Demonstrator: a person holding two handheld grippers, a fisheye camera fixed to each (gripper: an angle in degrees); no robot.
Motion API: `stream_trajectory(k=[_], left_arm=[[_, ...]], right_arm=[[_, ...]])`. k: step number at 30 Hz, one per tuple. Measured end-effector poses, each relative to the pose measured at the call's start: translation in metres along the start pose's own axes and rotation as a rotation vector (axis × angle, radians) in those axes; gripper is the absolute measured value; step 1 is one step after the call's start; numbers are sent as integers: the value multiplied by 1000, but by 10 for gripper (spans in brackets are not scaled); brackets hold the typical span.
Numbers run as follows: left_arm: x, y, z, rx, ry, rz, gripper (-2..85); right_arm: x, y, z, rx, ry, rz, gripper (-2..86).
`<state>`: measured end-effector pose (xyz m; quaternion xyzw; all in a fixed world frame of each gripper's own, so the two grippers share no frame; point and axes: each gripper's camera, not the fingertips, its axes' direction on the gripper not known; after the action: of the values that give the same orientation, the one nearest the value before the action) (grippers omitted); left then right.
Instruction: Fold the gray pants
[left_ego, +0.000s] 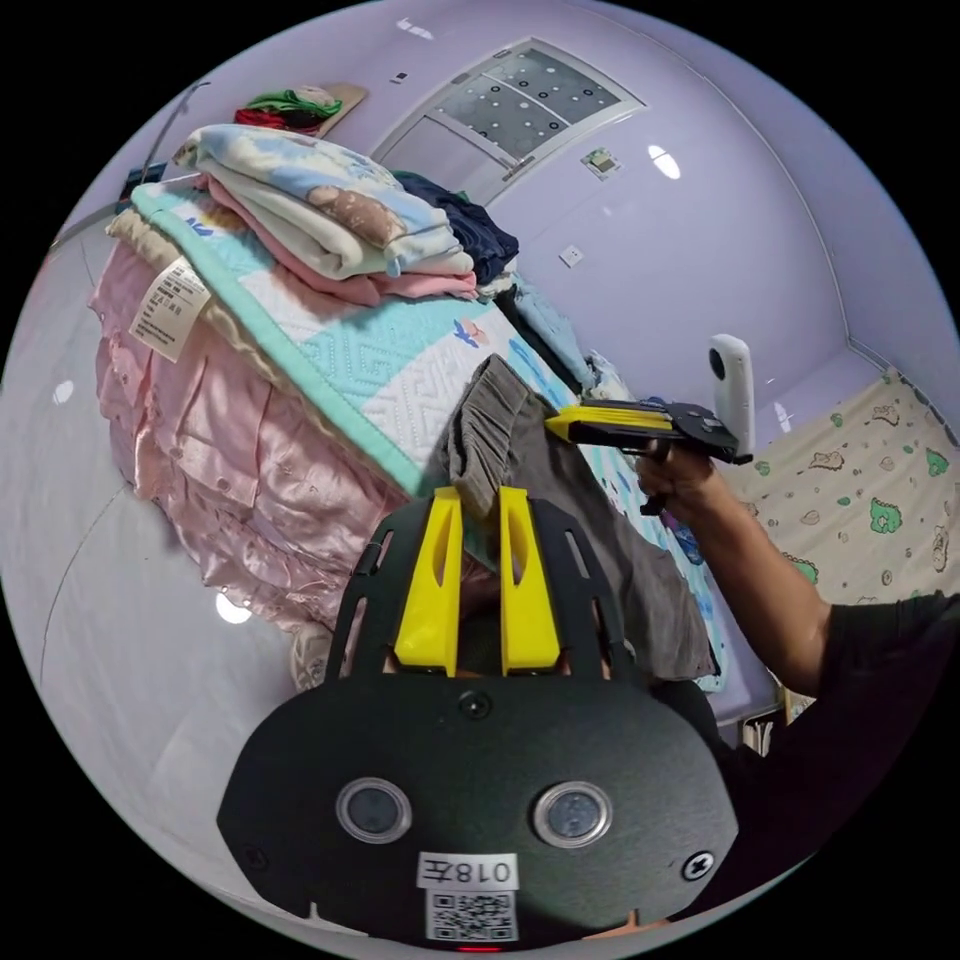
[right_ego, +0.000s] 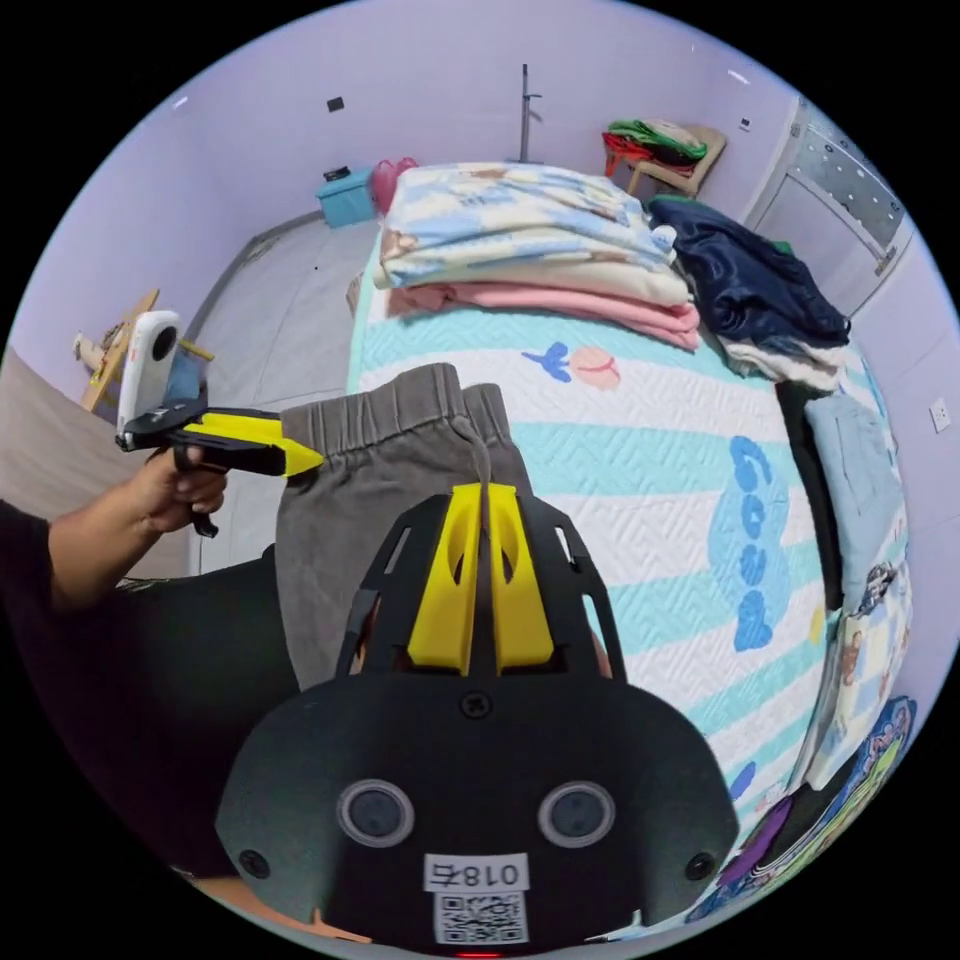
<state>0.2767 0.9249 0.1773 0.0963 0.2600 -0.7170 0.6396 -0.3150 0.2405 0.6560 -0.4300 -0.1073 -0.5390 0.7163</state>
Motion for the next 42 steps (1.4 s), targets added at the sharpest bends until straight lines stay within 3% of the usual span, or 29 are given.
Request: stream_trajectory(k=[5, 10, 16, 21, 26, 32, 42], left_arm=[[8, -13, 19, 2, 9, 3, 55], [1, -16, 31, 0, 48, -53, 64], [28, 14, -1, 173, -173, 3, 123], [29, 2, 32, 110, -12, -53, 165], [32, -14, 51, 120, 66, -159, 166], [46, -28, 64, 101, 38, -233, 104], [166, -58, 44, 129, -34, -32, 64]], right_arm=[[2, -8, -13, -20, 32, 24, 8], [7, -10, 26, -59, 52, 141, 24], [8, 10, 5, 47, 37, 238, 79], [-9, 29, -19, 222, -73, 280, 81], [-36, 42, -27, 261, -92, 257, 70], [-34, 93, -48, 304, -88, 345, 63], [-3, 270, -117, 443, 18, 720, 48]])
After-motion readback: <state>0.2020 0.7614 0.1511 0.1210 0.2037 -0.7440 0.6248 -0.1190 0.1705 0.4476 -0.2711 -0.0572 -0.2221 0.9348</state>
